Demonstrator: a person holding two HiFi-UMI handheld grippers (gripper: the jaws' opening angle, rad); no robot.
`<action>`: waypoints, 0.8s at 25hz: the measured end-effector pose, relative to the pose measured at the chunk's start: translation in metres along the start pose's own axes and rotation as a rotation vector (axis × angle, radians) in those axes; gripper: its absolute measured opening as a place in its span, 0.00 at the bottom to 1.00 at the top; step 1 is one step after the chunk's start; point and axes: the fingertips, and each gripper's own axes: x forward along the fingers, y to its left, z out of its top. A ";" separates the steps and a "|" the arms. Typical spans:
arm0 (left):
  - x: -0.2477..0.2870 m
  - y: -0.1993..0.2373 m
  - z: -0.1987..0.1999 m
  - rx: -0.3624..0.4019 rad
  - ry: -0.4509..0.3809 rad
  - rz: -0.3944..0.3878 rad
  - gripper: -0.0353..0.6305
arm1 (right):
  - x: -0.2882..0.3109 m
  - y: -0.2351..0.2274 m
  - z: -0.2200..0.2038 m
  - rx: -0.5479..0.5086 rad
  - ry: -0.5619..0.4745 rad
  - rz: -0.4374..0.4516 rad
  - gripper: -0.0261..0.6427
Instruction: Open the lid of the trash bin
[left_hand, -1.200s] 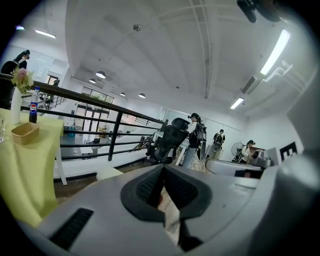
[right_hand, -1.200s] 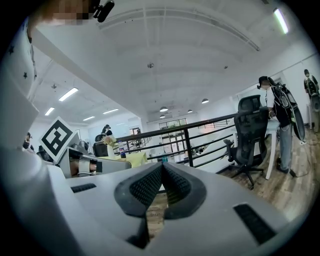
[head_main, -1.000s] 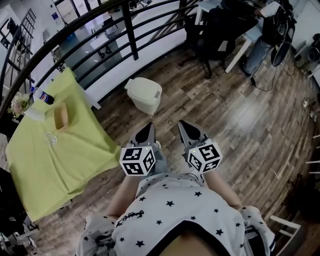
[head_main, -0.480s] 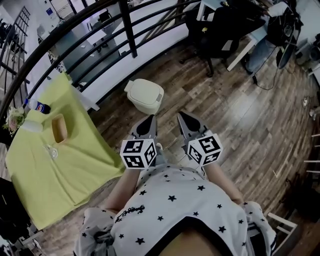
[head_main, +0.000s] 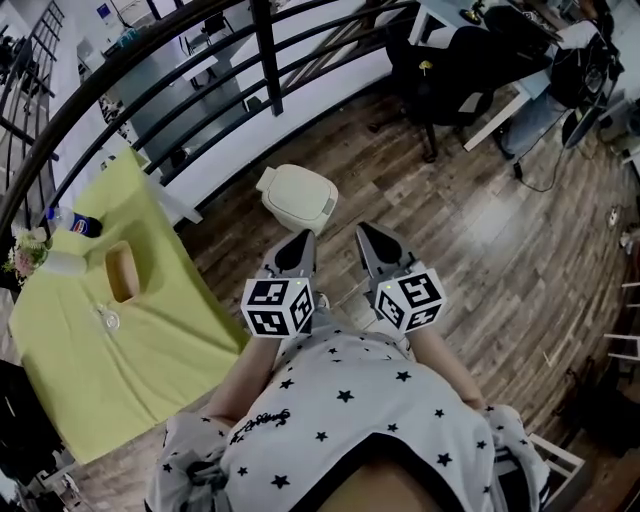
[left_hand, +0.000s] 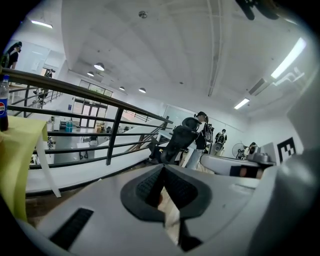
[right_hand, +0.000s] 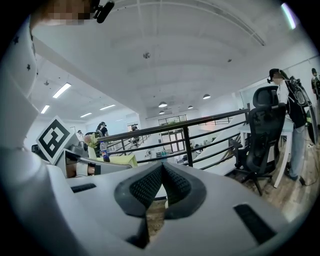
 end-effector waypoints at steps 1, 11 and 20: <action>0.003 0.004 0.002 -0.001 0.003 0.000 0.07 | 0.006 -0.001 0.001 0.001 0.001 -0.001 0.03; 0.027 0.043 0.012 -0.025 0.010 0.038 0.07 | 0.050 -0.015 -0.002 0.009 0.037 0.013 0.03; 0.059 0.081 -0.003 -0.086 0.043 0.109 0.07 | 0.094 -0.038 -0.021 -0.015 0.095 0.053 0.03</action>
